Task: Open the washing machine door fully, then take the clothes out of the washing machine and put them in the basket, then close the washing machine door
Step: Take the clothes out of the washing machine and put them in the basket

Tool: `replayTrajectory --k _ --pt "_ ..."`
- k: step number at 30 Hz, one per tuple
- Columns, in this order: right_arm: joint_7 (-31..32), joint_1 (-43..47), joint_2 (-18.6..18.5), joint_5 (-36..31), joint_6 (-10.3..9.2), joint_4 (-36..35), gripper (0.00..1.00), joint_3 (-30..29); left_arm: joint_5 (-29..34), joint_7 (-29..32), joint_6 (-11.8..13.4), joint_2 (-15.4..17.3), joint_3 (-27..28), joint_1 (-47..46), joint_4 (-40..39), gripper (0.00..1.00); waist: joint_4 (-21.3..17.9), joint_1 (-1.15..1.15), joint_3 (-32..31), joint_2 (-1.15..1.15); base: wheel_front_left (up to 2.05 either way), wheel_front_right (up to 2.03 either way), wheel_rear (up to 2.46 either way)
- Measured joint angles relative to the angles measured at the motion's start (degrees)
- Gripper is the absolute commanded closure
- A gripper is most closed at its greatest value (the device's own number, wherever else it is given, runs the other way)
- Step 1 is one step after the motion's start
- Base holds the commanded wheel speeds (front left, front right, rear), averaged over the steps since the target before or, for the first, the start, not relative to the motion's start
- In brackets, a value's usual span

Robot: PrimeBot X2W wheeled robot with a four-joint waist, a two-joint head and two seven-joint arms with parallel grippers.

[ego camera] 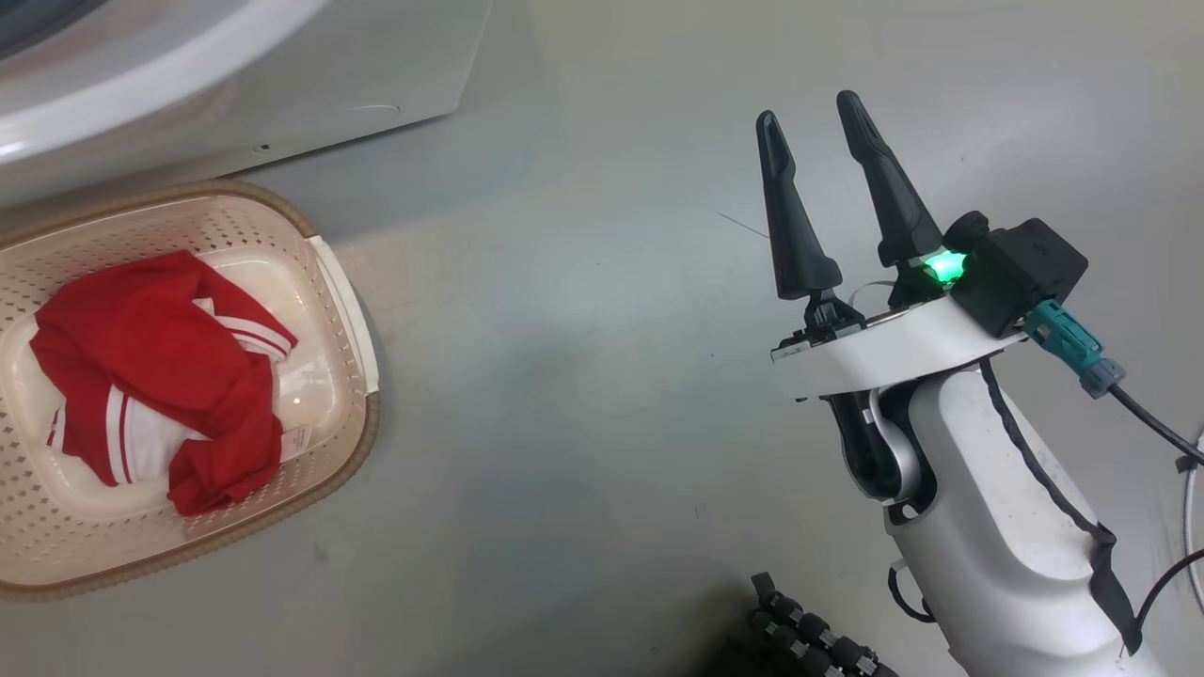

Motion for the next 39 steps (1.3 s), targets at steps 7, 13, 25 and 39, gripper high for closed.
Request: replayTrajectory --k 7,13,25,39 --pt "0.0 0.0 0.0 -2.4 0.01 0.6 0.00 -1.1 -1.1 -6.7 0.3 -3.5 0.6 5.6 -4.6 1.00 2.2 0.00 -1.3 0.00 0.00 0.00 0.00" --pt "0.0 0.1 -0.1 -3.9 0.23 1.7 0.00 -2.2 -1.5 -12.2 0.5 -7.1 -0.1 11.9 -8.6 1.00 4.3 0.00 -2.8 0.00 0.00 0.00 0.00" --pt "0.0 1.9 -0.1 -6.5 1.53 4.1 0.00 -3.2 -1.4 -21.6 3.0 -12.5 -1.5 24.5 -16.5 1.00 8.3 0.00 -8.0 0.00 0.00 0.00 0.00" --pt "0.0 6.5 -0.1 -7.7 2.05 7.0 0.00 -5.4 -0.4 -27.1 4.4 -15.2 -3.4 32.6 -25.0 1.00 12.1 0.00 -16.3 0.00 0.00 0.00 0.00"
